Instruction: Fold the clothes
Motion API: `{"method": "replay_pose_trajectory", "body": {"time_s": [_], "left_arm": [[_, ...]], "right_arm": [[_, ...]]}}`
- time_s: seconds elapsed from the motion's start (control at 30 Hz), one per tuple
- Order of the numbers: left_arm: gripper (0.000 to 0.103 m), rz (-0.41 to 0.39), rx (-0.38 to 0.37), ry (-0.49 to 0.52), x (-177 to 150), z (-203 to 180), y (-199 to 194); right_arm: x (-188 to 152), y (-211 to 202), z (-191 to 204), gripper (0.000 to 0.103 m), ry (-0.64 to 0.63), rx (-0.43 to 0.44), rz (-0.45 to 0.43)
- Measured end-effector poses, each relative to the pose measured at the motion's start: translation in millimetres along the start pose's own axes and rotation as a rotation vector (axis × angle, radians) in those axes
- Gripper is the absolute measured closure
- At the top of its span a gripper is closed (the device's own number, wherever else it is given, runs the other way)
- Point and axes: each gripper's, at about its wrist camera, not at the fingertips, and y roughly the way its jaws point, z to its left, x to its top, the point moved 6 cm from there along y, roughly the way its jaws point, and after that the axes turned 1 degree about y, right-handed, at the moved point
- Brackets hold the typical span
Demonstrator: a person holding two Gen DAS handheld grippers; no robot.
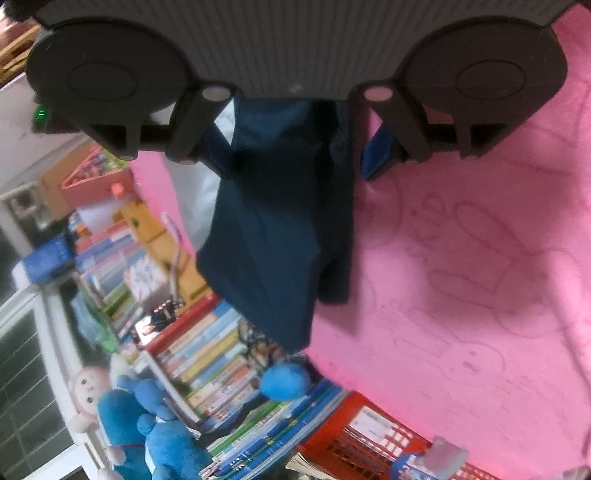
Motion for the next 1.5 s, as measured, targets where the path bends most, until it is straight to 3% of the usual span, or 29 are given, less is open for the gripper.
{"method": "replay_pose_trajectory", "body": {"time_s": [0.23,0.33,0.37,0.43,0.53,0.7,0.9,1.0,1.07,1.13,1.27,1.33,1.43,1.5], "left_arm": [[0.033,0.023,-0.065,-0.005,3,1,8],[0.044,0.035,-0.061,0.008,3,-4,13],[0.045,0.037,-0.062,0.013,3,-6,15],[0.046,0.038,-0.072,0.026,1,-11,18],[0.046,0.045,-0.08,0.06,-1,-25,22],[0.046,0.088,-0.101,0.108,-1,-58,40],[0.047,0.138,-0.208,0.178,1,-121,82],[0.047,0.142,-0.147,0.222,-2,-131,110],[0.041,0.14,-0.097,0.252,-4,-135,128],[0.037,0.123,-0.064,0.286,-6,-136,134],[0.035,0.064,0.014,0.389,-4,-129,111],[0.037,0.004,0.088,0.444,-1,-131,94],[0.037,-0.099,0.186,0.579,-6,-141,66],[0.036,-0.146,0.214,0.669,-17,-151,52]], "right_arm": [[12,38,17,0.016,-0.101,0.02,0.01],[17,51,25,0.013,-0.13,0.009,0.002],[17,51,26,0.015,-0.124,0.002,-0.006],[19,49,22,0.038,-0.092,-0.016,-0.026],[24,38,6,0.061,0.014,0.008,-0.048],[36,13,0,0.066,0.008,0.01,-0.1],[61,-33,-27,0.066,0.014,-0.097,-0.159],[67,-54,-58,0.066,0.05,-0.167,-0.187],[67,-61,-79,0.065,0.07,-0.208,-0.194],[64,-58,-98,0.058,0.097,-0.229,-0.175],[58,-69,-114,0.048,0.113,-0.237,-0.2],[58,-85,-114,0.042,0.096,-0.247,-0.234],[46,-113,-99,0.034,0.005,-0.276,-0.275],[33,-131,-82,0.031,-0.098,-0.302,-0.287]]}}
